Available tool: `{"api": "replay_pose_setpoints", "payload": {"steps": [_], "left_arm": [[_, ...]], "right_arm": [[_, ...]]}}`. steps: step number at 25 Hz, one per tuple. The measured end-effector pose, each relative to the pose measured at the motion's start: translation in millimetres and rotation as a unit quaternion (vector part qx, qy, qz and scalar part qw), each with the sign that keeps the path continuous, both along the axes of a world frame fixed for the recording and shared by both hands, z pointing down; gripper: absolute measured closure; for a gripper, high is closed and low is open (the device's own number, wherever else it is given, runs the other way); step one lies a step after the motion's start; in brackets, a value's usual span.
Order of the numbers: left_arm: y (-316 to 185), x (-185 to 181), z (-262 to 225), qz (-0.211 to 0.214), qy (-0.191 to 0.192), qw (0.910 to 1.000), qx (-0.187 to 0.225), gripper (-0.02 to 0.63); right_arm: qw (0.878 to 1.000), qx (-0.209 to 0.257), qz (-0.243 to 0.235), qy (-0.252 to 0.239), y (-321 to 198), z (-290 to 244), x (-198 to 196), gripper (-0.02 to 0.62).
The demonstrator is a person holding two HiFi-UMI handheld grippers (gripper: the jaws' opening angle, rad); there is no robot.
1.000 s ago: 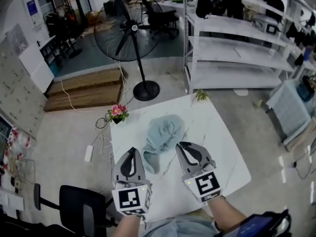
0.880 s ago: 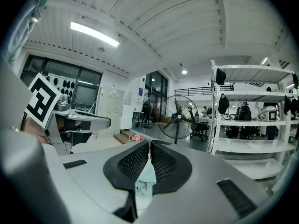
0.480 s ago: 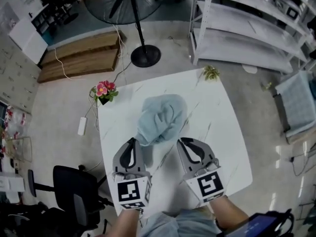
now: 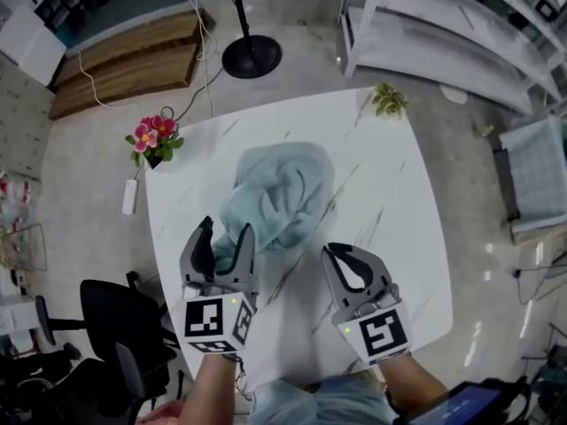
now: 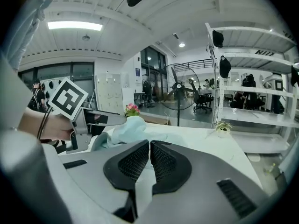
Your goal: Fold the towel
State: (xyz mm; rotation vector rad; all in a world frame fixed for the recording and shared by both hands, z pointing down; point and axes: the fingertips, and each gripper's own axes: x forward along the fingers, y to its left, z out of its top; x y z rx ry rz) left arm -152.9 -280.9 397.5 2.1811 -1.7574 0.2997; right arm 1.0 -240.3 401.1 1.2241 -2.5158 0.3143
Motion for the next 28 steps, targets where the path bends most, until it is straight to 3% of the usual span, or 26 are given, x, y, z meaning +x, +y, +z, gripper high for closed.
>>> {"api": "replay_pose_setpoints", "payload": {"steps": [6, 10, 12, 15, 18, 23, 28], "left_arm": [[-27, -5, 23, 0.006, 0.041, 0.9984, -0.04, 0.286], [-35, 1, 32, 0.036, 0.064, 0.995, -0.067, 0.277], [-35, 3, 33, 0.041, 0.07, 0.9937, -0.077, 0.342], [-32, -1, 16, 0.022, 0.043, 0.9972, -0.057, 0.541], [-21, 8, -18, 0.034, 0.016, 0.9992, -0.016, 0.575], [18, 61, -72, 0.126, 0.004, 0.9913, 0.037, 0.58], [74, 132, -81, 0.252, 0.009, 0.9667, 0.042, 0.58]], "right_arm": [[1.0, -0.005, 0.003, 0.005, -4, 2, 9, 0.569], [1.0, -0.006, 0.009, 0.009, -5, 1, 16, 0.571], [1.0, -0.003, 0.012, 0.01, -5, -1, 19, 0.571], [1.0, 0.003, 0.012, 0.012, -5, -6, 20, 0.571], [1.0, 0.009, 0.016, 0.01, -4, -14, 23, 0.571], [0.999, 0.023, 0.032, 0.012, -1, -32, 32, 0.572], [0.997, 0.051, 0.047, 0.021, 4, -55, 48, 0.572]]}}
